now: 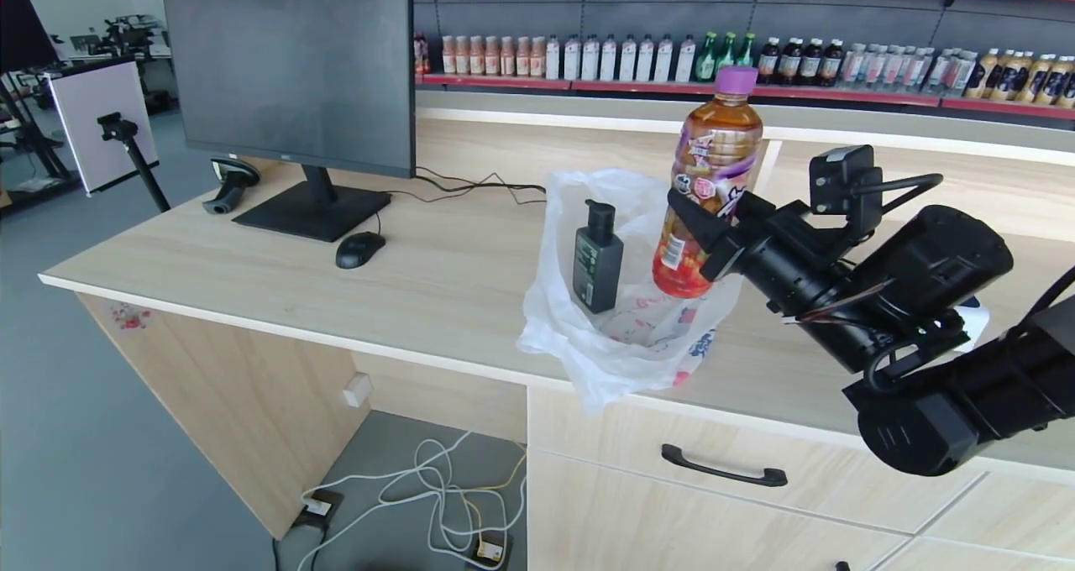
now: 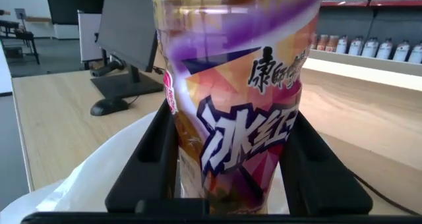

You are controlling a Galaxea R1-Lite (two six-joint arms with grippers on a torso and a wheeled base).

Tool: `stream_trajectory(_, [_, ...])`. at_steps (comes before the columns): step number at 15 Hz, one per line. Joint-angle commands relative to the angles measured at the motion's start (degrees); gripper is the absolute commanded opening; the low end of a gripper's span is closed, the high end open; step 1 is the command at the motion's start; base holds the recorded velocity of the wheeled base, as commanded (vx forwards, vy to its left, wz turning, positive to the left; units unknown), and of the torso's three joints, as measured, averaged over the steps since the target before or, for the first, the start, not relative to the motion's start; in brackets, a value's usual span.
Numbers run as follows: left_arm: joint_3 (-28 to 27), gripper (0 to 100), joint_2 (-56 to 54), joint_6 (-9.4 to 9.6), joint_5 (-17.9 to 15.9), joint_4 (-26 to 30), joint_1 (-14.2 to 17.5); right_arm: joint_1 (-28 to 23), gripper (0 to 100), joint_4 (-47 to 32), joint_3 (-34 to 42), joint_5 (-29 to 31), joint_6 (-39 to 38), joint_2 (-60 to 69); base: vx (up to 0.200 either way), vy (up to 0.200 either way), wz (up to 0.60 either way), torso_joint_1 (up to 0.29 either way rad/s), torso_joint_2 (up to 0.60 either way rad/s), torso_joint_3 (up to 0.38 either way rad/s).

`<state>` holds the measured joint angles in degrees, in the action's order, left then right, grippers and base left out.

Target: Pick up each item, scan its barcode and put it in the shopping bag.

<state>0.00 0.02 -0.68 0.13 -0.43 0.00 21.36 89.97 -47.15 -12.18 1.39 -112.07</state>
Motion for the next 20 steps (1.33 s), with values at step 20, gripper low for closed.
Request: stream_trajectory(20, [0.0, 100, 0.06, -0.11, 0.04, -0.01, 0.0, -1.14, 0, 0.03, -3.12, -0.04, -1.48, -11.86, 0.0, 0.0, 0.0, 0.0, 0.0, 0.0])
